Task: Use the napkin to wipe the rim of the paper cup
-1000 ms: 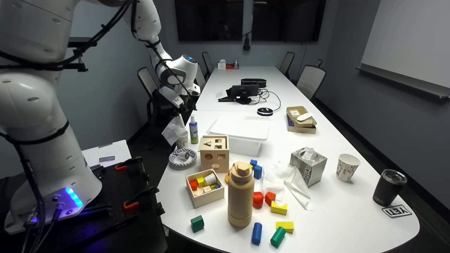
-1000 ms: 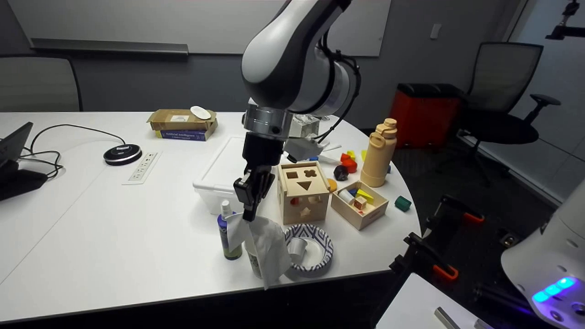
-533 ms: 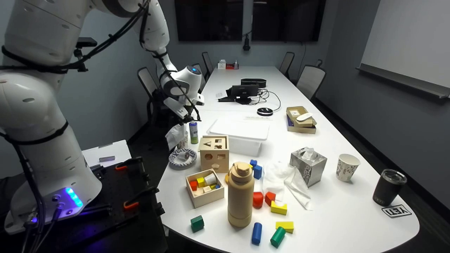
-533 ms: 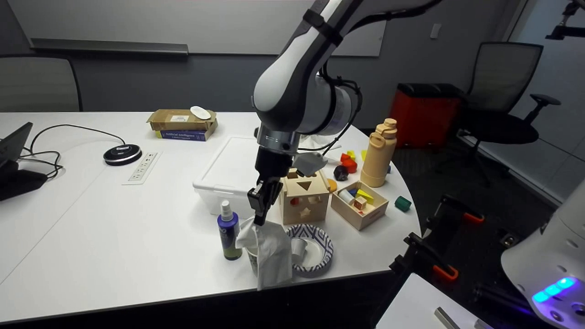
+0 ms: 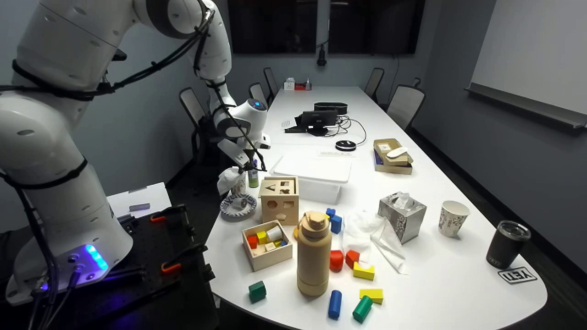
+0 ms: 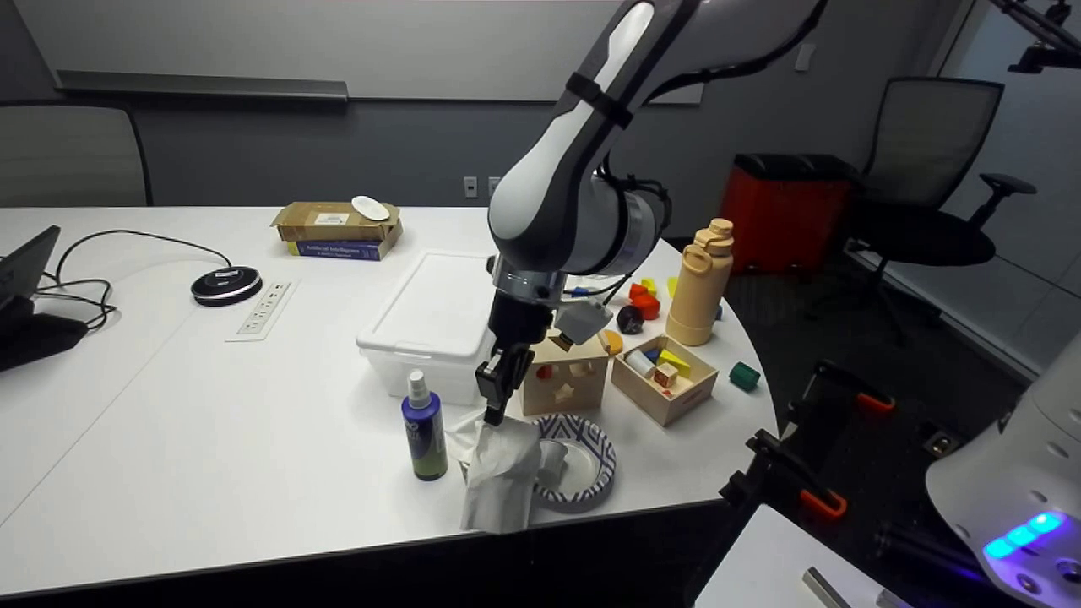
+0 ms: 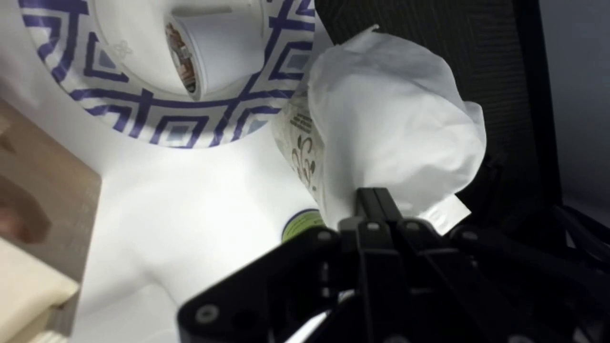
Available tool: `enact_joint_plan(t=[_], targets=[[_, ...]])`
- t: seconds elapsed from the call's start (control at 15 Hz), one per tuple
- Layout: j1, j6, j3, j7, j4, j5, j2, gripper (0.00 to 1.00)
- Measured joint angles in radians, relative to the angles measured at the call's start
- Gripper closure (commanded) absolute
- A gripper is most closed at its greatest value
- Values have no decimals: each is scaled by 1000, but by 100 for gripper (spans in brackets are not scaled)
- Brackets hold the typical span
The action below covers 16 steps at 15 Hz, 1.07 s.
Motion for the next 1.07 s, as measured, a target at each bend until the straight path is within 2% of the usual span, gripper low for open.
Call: enact_joint_plan(t=[0.53, 1.07], targets=[[-14, 19, 0, 57, 0, -123, 63, 100], [-13, 19, 0, 230, 26, -126, 70, 100]])
